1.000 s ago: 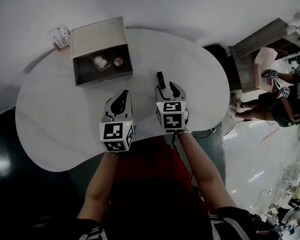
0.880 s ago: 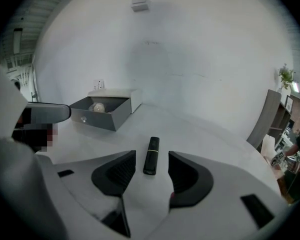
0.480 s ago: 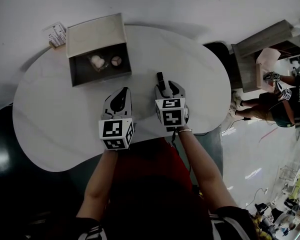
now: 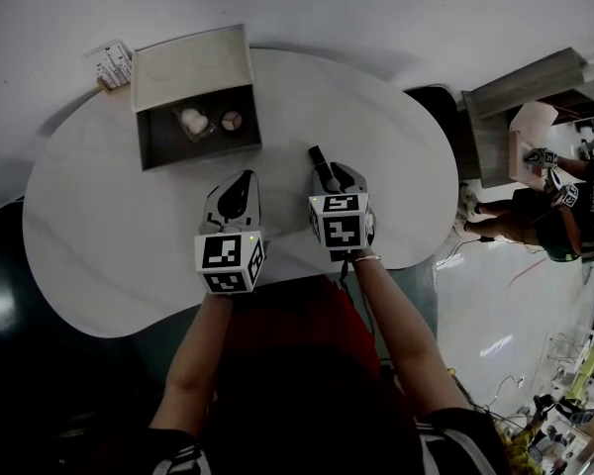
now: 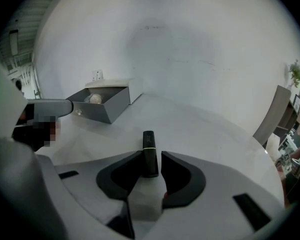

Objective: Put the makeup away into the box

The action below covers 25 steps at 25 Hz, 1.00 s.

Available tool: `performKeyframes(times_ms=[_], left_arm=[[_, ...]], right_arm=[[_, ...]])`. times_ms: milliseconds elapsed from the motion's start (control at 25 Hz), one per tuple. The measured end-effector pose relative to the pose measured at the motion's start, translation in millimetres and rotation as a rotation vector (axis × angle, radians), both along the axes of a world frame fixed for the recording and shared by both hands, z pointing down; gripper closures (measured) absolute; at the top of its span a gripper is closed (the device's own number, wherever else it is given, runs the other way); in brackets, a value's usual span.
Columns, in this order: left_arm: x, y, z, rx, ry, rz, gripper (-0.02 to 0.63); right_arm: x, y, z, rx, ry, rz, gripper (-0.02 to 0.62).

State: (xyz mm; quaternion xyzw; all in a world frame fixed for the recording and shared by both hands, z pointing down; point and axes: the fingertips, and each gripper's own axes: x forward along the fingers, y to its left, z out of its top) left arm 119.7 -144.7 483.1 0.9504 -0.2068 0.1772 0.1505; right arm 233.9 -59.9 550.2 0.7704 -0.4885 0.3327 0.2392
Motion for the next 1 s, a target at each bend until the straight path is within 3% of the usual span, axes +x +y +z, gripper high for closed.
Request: performKeyframes(times_ms=[360,1000], left_arm=[[-2.0,-3.0,1.9,-0.002,-0.001,-0.02,0.584],[-23.6,-6.1,-11.8,0.028,0.016,-0.081,0.584]], right_arm=[[0.3,-1.4,2.7,-0.035,0.021,-0.063,0.486],[-6.2,-6.4,-24.4,0.038,0.029,-0.1,0.49]])
